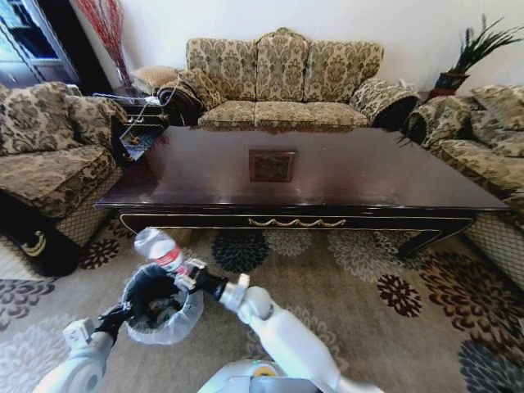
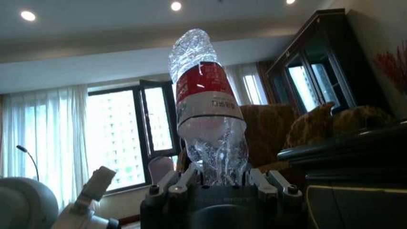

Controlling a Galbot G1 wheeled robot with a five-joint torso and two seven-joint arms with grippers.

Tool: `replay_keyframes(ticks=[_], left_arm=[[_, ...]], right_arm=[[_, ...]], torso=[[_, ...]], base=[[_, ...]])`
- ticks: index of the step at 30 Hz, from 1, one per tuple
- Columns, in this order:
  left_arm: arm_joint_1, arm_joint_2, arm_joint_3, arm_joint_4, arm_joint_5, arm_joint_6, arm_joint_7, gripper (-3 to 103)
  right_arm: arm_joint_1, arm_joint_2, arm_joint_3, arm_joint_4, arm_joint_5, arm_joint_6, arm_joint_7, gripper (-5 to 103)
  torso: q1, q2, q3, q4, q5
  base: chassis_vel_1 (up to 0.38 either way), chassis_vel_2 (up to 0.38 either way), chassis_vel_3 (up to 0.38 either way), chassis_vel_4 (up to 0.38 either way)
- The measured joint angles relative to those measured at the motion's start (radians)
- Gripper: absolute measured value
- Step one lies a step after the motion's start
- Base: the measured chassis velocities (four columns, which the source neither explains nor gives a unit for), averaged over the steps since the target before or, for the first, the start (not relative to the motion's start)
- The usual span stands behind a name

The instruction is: Move to the front of the table and place the trash on the table into the trash bin.

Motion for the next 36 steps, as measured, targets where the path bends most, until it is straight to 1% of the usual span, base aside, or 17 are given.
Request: replay_keyframes(ticks=[1,2,4,6,7,9,12,16,17,20,25,27,29,30,32,33,36], left_arm=[[0.003,0.0,-0.001,-0.006,0.0,0.0,0.001,2],[0.007,0.0,-0.004,-0.015,0.0,0.0,0.003,2],[0.008,-0.001,-0.006,-0.02,0.0,0.0,0.005,2],[0.009,-0.005,-0.007,-0.028,0.001,0.0,0.012,2],[0.009,-0.005,-0.007,-0.028,0.001,0.0,0.012,2],[0.009,-0.009,-0.006,-0.031,0.007,0.0,0.017,2],[0.005,-0.014,-0.002,-0.031,0.014,0.0,0.018,2],[0.001,-0.018,-0.002,-0.029,0.019,-0.001,0.019,2],[0.001,-0.018,-0.002,-0.029,0.019,-0.001,0.019,2],[0.001,-0.025,-0.002,-0.027,0.02,-0.002,0.018,2],[0.0,-0.032,0.005,-0.032,0.024,-0.002,0.019,2],[-0.002,-0.033,0.007,-0.033,0.026,-0.003,0.02,2],[-0.005,-0.033,0.008,-0.033,0.027,-0.004,0.02,2],[-0.005,-0.033,0.008,-0.033,0.027,-0.004,0.02,2],[-0.007,-0.031,0.008,-0.031,0.027,-0.006,0.02,2],[-0.008,-0.029,0.008,-0.027,0.027,-0.007,0.02,2],[-0.011,-0.024,0.008,-0.024,0.026,-0.007,0.02,2]], right_arm=[[0.001,0.005,-0.003,-0.008,-0.008,0.0,0.001,27],[0.001,0.013,-0.006,-0.019,-0.025,0.0,0.003,37],[0.001,0.016,-0.007,-0.026,-0.034,0.0,0.004,37],[0.001,0.021,-0.009,-0.036,-0.045,0.002,0.006,48],[0.001,0.021,-0.009,-0.036,-0.045,0.002,0.006,48],[0.001,0.024,-0.009,-0.039,-0.051,0.004,0.01,59],[0.002,0.026,-0.009,-0.039,-0.055,0.005,0.012,65],[0.0,0.023,-0.003,-0.025,-0.058,0.005,0.012,86],[0.0,0.023,-0.003,-0.025,-0.058,0.005,0.012,86],[-0.005,0.017,-0.005,-0.023,-0.061,0.005,0.01,96],[-0.011,0.011,-0.017,-0.026,-0.078,0.004,-0.006,100],[-0.015,0.001,-0.02,-0.022,-0.114,-0.011,-0.012,100],[-0.025,-0.022,-0.021,0.005,-0.219,-0.052,0.016,100],[-0.025,-0.022,-0.021,0.005,-0.219,-0.052,0.016,100],[-0.032,-0.043,-0.021,0.04,-0.275,-0.092,0.03,100],[-0.036,-0.069,-0.031,0.084,-0.31,-0.143,0.045,100],[-0.036,-0.107,-0.072,0.129,-0.321,-0.201,0.084,100]], torso=[[0.0,0.0,0.0,0.0001,0.0],[0.0,0.0,0.0,0.0001,0.0],[0.0,0.0,0.0,0.0001,0.0],[0.0,0.0,0.0,0.0001,0.0],[0.0,0.0,0.0,0.0001,0.0],[0.0,0.0,0.0,0.0,-0.0001],[0.0,0.0,0.0,0.0001,-0.0001],[0.0,0.001,0.0,0.0,0.0],[0.0,0.001,0.0,0.0,0.0],[0.0,0.001,0.0,0.0001,-0.0001],[0.0,0.001,0.0,0.0001,0.0],[0.0,0.001,0.0,0.0001,0.0],[0.0,0.001,0.0,0.0001,0.0],[0.0,0.001,0.0,0.0001,0.0],[0.0,0.001,0.0,0.0,0.0],[0.0,0.001,0.0,0.0,0.0],[0.0,0.001,0.0,0.0,0.0001]], base=[[0.0,0.0,0.0,0.0],[0.0,0.0,0.0,0.0],[0.0,0.0,0.0,0.0],[0.0,0.0,0.0,0.0],[0.0,0.0,0.0,0.0],[0.0,0.0,0.0,0.0],[0.0,0.0,0.0,0.0],[0.0,0.0,0.0,0.0],[0.0,0.0,0.0,0.0],[0.0,0.0,0.0,0.0],[0.0,0.0,0.0,0.0],[0.0,0.0,0.0,0.0],[0.0,0.0,0.0,0.0],[0.0,0.0,0.0,0.0],[0.0,0.0,0.0,0.0],[0.0,0.0,0.0,0.0],[0.0,0.0,0.0,0.0]])
